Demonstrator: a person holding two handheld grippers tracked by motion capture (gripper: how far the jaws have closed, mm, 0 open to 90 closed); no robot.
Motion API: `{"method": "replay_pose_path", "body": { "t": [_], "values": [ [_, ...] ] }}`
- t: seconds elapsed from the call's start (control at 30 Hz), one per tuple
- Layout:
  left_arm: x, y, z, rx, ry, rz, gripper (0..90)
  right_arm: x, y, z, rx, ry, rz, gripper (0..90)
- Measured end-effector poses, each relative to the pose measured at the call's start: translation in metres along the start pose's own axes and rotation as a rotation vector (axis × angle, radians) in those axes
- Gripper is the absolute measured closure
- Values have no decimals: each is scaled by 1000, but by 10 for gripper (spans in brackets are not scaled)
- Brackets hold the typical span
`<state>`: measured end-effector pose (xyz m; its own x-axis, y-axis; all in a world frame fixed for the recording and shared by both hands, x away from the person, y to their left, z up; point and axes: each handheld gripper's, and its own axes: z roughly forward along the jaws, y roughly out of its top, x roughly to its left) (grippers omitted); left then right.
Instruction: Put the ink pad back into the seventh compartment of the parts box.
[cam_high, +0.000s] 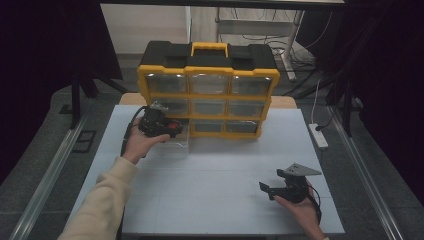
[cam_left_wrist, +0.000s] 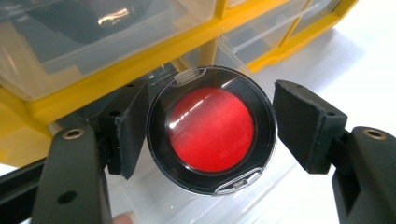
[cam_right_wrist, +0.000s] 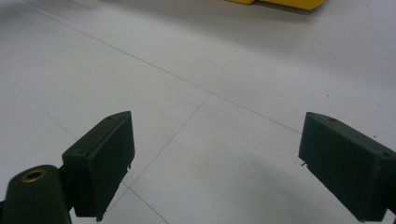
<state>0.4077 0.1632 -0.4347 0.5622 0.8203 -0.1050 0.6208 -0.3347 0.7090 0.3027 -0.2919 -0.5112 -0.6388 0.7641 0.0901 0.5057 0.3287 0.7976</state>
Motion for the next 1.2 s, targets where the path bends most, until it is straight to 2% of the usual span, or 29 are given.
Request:
{"method": "replay_pose_path", "body": {
  "t": [0.57, 0.63, 0.67, 0.7, 0.97, 1.2],
  "values": [
    [3, -7, 7, 27, 6, -3, 302, 0, 0, 1, 2, 4, 3, 109],
    [4, -7, 8, 22, 2, -10, 288, -1, 0, 1, 1, 4, 4, 109],
    [4, -6, 9, 28, -6, -23, 216, -1, 0, 1, 1, 3, 5, 109],
    [4, -6, 9, 28, -6, -23, 198, -1, 0, 1, 1, 3, 5, 109],
    [5, -7, 4, -7, -23, -38, 125, -1, 0, 1, 0, 4, 4, 109],
    [1, -2, -9, -52, -37, -35, 137, -1, 0, 1, -1, 4, 3, 109]
  ]
}}
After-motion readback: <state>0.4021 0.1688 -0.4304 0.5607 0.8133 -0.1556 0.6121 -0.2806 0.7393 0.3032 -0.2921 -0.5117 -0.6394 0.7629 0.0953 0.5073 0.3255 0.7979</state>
